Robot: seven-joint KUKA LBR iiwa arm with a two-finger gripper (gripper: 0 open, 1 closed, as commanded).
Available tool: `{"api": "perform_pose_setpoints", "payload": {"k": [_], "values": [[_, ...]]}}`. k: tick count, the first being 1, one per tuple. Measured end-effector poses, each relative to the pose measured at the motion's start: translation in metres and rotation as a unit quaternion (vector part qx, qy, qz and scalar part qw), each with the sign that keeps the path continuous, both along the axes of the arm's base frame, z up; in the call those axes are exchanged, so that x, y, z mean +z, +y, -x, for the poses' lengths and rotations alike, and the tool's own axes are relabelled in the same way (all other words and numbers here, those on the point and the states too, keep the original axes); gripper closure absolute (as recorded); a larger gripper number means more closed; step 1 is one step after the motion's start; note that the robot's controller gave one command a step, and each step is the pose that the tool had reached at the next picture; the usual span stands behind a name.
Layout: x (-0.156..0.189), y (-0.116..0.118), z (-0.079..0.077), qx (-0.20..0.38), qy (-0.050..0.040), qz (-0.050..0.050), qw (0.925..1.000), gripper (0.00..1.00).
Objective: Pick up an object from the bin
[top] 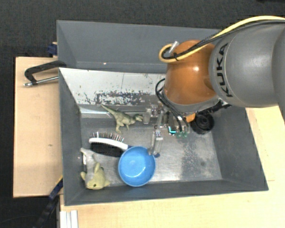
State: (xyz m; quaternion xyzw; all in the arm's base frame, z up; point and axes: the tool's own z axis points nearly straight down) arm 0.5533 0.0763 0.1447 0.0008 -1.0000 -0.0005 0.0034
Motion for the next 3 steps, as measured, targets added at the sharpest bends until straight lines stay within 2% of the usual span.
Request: {"api": "perform_pose_setpoints", "payload": {"k": [1, 2, 3], "values": [[-0.062, 0.048, 0.043, 0.152, -0.0026, -0.001, 0.9884, 0.00], [-0.058, 0.048, 0.039, 0.150, -0.0086, -0.001, 0.9887, 1.00], [0.118, 0.028, -0.001, 0.160, -0.0119, -0.001, 0.9871, 1.00]]}}
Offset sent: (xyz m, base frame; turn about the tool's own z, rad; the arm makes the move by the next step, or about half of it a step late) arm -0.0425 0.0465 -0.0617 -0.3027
